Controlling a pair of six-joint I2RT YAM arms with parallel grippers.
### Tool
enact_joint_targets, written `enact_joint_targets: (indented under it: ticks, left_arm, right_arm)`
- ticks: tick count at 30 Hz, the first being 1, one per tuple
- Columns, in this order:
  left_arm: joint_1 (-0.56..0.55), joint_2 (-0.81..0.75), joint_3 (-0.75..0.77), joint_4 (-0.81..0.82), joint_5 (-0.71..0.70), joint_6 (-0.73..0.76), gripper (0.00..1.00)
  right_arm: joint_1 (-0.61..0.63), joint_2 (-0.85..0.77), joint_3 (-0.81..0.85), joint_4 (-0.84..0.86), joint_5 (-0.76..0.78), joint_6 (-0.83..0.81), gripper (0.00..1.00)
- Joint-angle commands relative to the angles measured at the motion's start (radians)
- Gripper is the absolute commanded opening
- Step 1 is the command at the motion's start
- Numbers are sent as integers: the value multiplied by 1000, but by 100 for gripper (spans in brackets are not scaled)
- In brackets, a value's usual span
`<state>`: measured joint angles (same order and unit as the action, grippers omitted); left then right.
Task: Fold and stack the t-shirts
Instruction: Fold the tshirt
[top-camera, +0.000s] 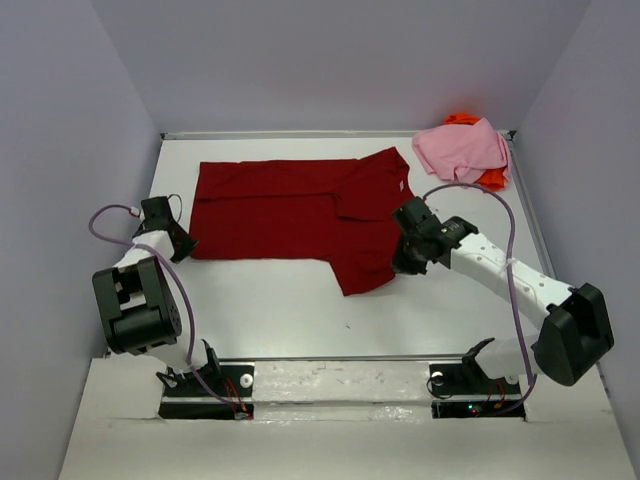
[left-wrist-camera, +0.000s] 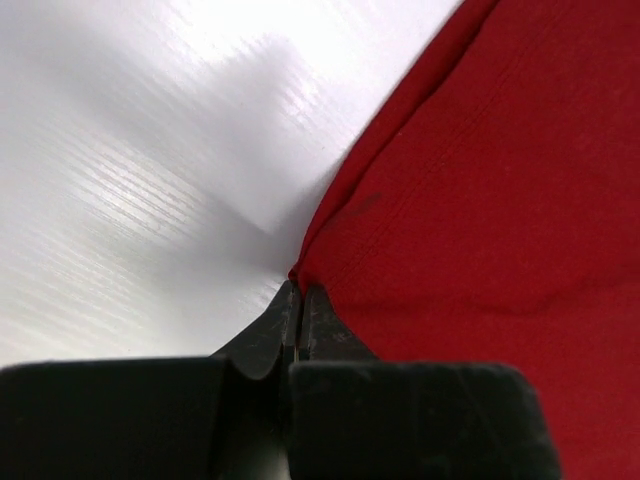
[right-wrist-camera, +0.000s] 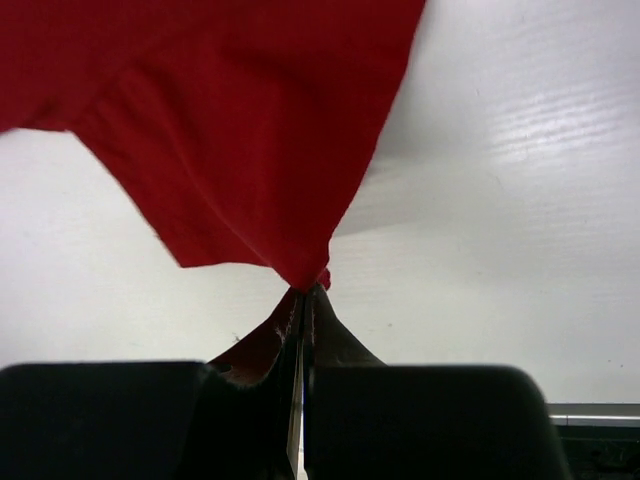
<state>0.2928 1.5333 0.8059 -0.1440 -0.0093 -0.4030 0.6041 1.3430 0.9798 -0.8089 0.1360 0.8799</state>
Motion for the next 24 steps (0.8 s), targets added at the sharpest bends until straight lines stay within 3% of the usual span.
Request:
enact_joint_targets:
  ticks: [1, 11, 24]
  left_arm:
    - [0, -50, 84, -8, -15, 21, 0]
    - [0, 17, 199, 20, 43, 12, 0]
    - [0, 65, 249, 23, 49, 33, 0]
  right_arm:
    - [8, -2, 138, -21, 112, -48, 0]
    - [-47, 8, 247, -20, 240, -97, 0]
    - [-98, 39, 303, 74, 229, -171, 0]
